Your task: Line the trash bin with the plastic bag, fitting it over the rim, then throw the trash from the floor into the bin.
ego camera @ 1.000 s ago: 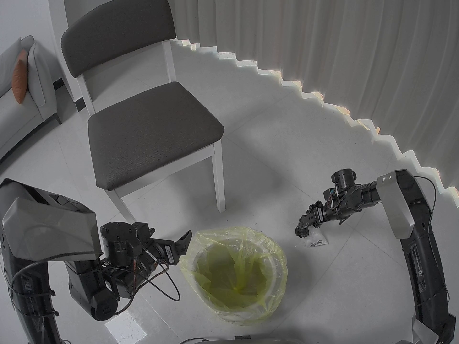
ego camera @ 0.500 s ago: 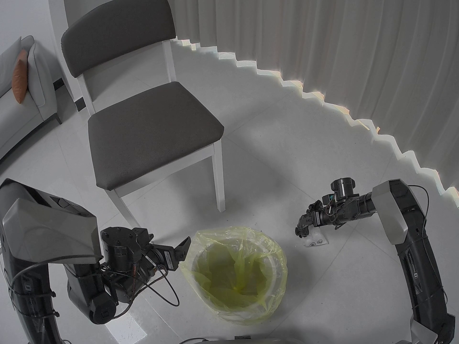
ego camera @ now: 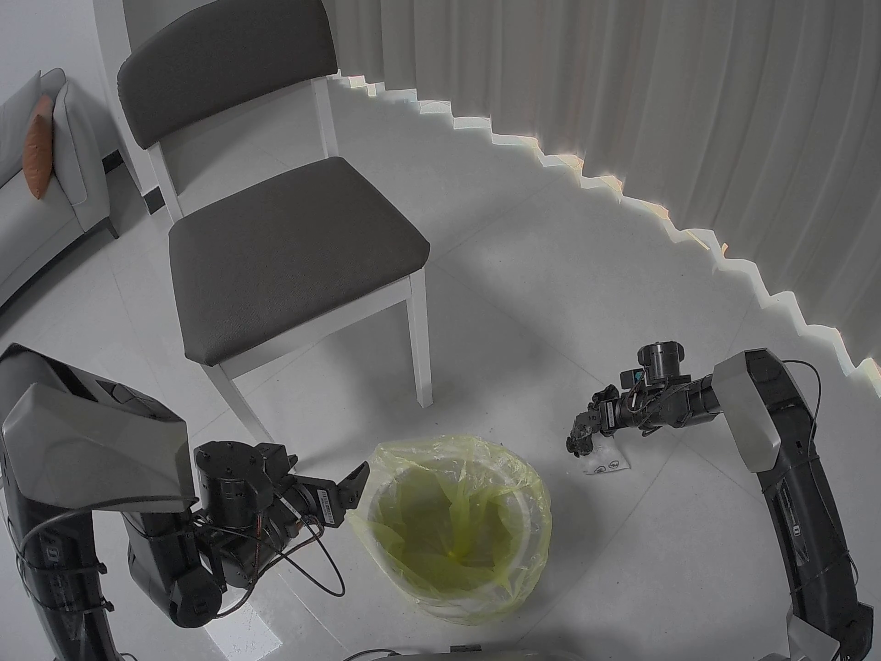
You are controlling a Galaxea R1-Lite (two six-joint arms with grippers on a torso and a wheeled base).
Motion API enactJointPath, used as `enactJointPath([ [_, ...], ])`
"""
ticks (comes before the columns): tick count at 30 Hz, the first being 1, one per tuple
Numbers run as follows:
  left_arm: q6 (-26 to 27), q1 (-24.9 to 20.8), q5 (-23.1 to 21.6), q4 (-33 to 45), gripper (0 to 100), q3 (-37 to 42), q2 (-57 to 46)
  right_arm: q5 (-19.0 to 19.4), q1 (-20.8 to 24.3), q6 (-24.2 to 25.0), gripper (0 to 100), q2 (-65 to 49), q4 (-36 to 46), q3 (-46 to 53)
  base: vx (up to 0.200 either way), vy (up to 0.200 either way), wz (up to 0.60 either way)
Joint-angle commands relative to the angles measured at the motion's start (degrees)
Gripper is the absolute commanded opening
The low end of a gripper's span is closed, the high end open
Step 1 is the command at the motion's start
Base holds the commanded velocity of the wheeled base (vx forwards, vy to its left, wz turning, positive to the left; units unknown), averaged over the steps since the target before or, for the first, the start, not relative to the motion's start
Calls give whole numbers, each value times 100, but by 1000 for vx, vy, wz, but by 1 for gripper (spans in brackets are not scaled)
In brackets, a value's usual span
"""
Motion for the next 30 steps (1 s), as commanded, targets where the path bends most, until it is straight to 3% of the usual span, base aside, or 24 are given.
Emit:
enactJointPath([
  [1, -3, -2, 4, -102, 100, 23, -31, -16, 6, -4, 100, 240, -158, 1, 0, 0, 0],
  [4, -3, -2, 4, -102, 100, 23, -40, -16, 6, -22, 100, 293, -202, 1, 0, 0, 0],
  [5, -12, -2, -5, -102, 100, 23, -49, -25, 6, -22, 0, 293, -175, 1, 0, 0, 0],
  [14, -214, 6, 4, -102, 100, 76, -57, -16, -3, -74, 0, 143, 229, 1, 0, 0, 0],
  [20, -214, 6, -5, -102, 100, 102, -233, 63, 111, -224, 0, -1219, -17, 1, 0, 0, 0],
  [30, -188, 6, 118, -102, 100, 348, -541, 151, 718, -558, 0, -4172, -1397, 3497, 0, 0, 0],
])
